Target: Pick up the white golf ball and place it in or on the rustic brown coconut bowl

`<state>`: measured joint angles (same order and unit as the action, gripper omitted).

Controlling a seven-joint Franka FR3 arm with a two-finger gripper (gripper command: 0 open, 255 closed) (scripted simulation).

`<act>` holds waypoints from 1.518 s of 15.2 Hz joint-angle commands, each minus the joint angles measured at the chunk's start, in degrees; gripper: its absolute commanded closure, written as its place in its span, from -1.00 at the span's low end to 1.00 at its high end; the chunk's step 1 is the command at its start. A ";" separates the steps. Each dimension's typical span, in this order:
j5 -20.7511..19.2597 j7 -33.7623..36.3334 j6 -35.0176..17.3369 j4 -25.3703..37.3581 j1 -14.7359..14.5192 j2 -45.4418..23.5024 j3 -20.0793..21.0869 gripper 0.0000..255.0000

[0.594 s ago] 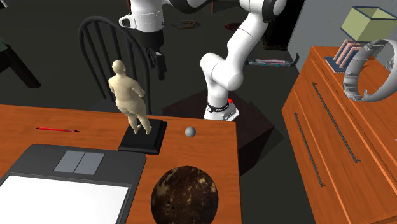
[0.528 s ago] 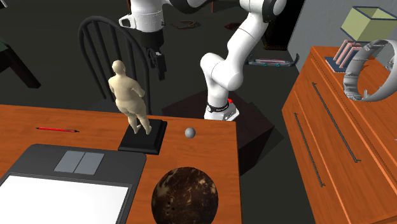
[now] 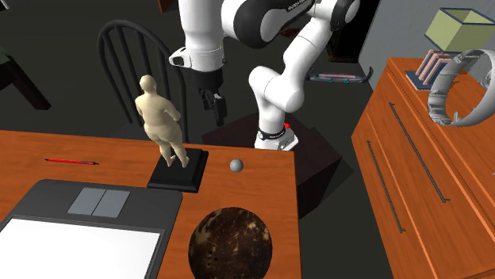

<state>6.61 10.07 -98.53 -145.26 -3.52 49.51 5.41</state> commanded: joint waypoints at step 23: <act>12.29 7.37 -21.27 -15.11 -8.58 -3.79 13.24 -1.00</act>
<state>18.90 17.45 -119.78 -160.36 -12.11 45.73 18.65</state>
